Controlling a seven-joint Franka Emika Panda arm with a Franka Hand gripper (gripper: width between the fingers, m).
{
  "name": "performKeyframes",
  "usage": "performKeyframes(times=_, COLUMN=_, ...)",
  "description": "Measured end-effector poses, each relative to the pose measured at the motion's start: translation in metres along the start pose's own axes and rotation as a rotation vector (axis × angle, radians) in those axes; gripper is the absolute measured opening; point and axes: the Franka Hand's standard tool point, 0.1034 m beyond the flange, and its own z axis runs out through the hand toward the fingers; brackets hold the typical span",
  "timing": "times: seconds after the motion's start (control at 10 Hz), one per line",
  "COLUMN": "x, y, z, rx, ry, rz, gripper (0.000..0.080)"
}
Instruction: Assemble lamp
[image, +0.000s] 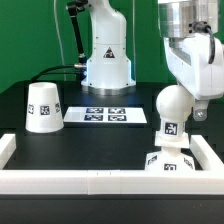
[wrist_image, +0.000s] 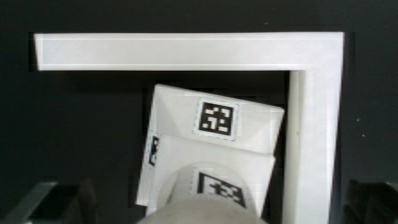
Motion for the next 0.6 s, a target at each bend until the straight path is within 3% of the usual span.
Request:
performKeyframes(times=0.2, x=0.001, y=0.01, z=-0.007, rx=-0.012, ry=-0.002, rz=-0.156, gripper=0.0699)
performKeyframes(times=0.4, x=-0.007, y=0.028, z=-0.012, rx=-0.068, ry=-0.004, rz=-0.319, gripper=0.0699)
performKeyframes(times=0.6, x=-0.01, y=0.04, z=-0.01, rx=-0.098, ry=-0.013, rz=-0.467, gripper=0.0699)
